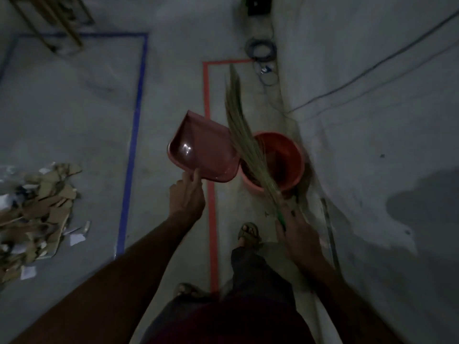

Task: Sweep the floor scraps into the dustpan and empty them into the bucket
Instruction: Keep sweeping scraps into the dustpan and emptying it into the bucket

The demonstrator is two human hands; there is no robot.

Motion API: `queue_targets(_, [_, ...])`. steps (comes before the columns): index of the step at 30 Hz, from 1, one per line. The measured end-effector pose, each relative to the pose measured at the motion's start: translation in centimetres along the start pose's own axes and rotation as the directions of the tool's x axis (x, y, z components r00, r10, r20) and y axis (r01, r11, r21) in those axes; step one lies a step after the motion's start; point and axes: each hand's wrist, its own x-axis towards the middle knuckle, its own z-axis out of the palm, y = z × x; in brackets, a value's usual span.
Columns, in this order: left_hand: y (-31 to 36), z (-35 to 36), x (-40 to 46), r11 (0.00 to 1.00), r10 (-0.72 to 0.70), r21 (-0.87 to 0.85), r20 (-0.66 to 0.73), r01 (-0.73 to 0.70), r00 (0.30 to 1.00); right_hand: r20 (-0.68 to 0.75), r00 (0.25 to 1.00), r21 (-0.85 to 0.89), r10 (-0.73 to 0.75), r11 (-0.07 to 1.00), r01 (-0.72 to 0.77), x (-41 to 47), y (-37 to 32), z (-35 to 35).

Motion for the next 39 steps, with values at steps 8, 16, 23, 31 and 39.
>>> queue_targets(8, [-15.3, -4.4, -12.7, 0.923, -0.369, -0.174, -0.149, 0.343, 0.918, 0.057, 0.953, -0.041, -0.296, 0.954, 0.299, -3.1, -16.1, 1.2])
queue_targets(16, [-26.9, -4.7, -23.4, 0.772, -0.63, -0.248, -0.176, 0.586, 0.756, 0.176, 0.808, -0.091, -0.562, 0.808, 0.582, -5.7, -28.1, 4.6])
queue_targets(23, [-33.7, -2.5, -29.0, 0.622, -0.783, -0.278, -0.196, 0.732, 0.59, 0.305, 0.692, -0.115, -0.654, 0.696, 0.709, -5.8, -36.1, 8.2])
queue_targets(31, [-42.7, -1.4, -33.1, 0.452, -0.892, -0.277, -0.175, 0.848, 0.418, 0.44, 0.571, -0.073, -0.692, 0.607, 0.791, -3.2, -46.8, 15.6])
queue_targets(39, [-54.0, -3.0, -32.7, 0.354, -0.934, -0.184, -0.109, 0.917, 0.339, 0.513, 0.494, -0.098, -0.702, 0.523, 0.846, 2.8, -58.2, 21.0])
